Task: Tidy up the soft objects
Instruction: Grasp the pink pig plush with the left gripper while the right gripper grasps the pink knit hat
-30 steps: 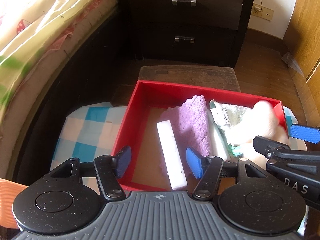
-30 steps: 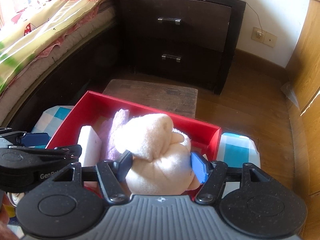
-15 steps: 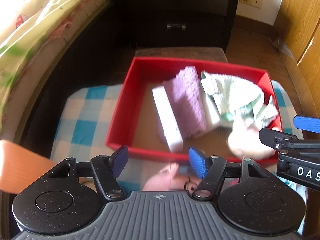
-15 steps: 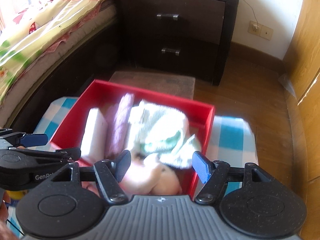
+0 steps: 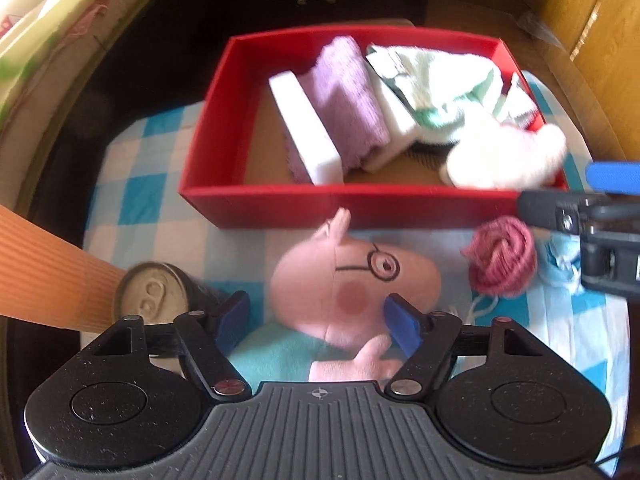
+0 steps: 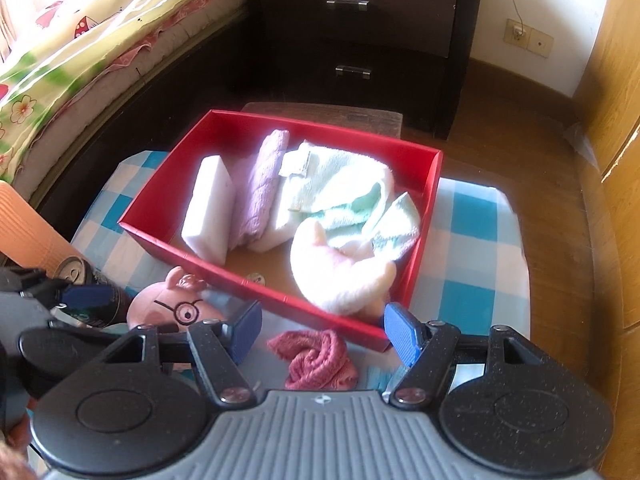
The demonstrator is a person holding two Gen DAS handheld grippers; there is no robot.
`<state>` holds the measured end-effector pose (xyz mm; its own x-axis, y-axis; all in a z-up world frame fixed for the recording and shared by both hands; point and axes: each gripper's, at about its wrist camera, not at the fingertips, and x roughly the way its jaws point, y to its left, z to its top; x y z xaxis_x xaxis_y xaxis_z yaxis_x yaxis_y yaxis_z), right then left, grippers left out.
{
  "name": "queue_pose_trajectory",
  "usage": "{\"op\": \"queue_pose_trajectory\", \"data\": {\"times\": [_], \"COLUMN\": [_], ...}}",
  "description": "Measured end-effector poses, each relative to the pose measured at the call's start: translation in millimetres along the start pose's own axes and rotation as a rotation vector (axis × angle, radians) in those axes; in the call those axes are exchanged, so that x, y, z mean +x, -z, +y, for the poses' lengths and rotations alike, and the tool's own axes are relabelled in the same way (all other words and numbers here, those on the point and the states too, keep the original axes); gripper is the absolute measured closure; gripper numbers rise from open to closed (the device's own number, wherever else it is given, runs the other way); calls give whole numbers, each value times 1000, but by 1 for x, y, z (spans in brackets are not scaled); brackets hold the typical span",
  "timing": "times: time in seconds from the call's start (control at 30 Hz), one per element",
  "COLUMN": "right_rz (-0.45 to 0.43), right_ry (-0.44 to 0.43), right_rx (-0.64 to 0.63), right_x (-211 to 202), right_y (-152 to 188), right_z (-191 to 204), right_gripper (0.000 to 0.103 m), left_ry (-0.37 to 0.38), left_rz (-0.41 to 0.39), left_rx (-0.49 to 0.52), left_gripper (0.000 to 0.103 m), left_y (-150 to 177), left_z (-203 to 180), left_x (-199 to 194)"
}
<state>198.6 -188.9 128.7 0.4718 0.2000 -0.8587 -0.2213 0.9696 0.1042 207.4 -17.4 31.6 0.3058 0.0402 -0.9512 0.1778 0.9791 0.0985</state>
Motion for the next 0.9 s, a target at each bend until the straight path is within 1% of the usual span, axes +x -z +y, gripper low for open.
{"op": "queue_pose_trajectory", "data": {"times": [0.03,0.17,0.3,0.43,0.5,0.6,0.77,0.9], "right_rz": [1,4,22,47,63,85,105,107], "right_ry": [-1,-12,-8,-2,0,7,6,0], "right_rx": [1,-1,-1,11,17,13,-2,-10], "right_x": [-1,-3,2,9,13,18,23,27], "right_y": [2,7,14,23,27,35,40,39], "right_z": [0,1,-2,-11,-15,-17,-15,-9], "right_gripper": [57,57,57,57,57,57,56,56], "left_ry": [2,19,-9,-14,-24,-38,-8,-1], "left_rz": [6,33,28,27,32,47,63,66], "left_rx": [13,39,69,88,92,67,41,27], "left_gripper": [25,23,20,15,15,15,15,15], "left_y": [3,14,20,26,28,30,32,30], "left_z": [-1,-6,-13,-15,-16,-12,-8,-5], "left_x": [2,14,22,26,30,38,40,43]}}
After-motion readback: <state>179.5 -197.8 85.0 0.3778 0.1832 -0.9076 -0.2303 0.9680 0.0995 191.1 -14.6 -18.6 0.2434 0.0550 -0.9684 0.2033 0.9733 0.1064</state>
